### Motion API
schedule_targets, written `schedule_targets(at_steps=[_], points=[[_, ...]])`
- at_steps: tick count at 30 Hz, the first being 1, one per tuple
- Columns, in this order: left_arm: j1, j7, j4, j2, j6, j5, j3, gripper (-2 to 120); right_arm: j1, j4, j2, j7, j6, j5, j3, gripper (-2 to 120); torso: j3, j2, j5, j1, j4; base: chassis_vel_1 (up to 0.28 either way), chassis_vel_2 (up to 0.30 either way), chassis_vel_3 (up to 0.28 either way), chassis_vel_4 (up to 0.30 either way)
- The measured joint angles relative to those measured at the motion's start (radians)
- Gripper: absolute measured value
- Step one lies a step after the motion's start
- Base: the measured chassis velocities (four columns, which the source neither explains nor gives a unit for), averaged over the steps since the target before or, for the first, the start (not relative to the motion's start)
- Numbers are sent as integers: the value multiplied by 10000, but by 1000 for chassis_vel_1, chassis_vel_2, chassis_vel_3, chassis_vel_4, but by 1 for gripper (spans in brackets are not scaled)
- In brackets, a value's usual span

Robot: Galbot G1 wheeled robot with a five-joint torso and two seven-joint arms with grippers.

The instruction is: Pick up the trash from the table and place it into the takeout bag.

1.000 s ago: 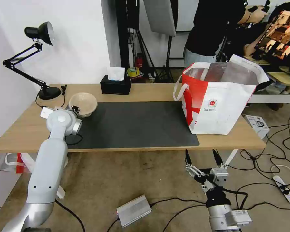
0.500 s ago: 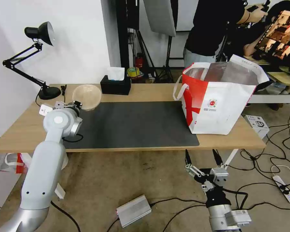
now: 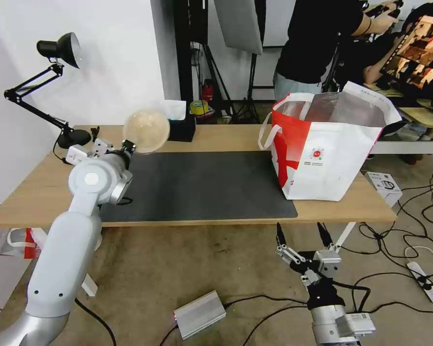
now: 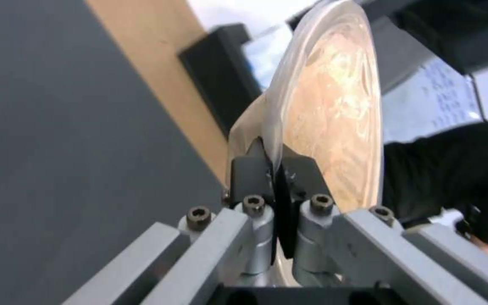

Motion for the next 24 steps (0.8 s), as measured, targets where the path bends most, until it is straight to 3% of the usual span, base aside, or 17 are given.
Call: schedule_targets(at_steps=[24], points=[[-1872,270,699,-577,-6,26,2003,0,0,0,0,0,0,0,0,100,0,0,0,0,0,0,0,0,0]])
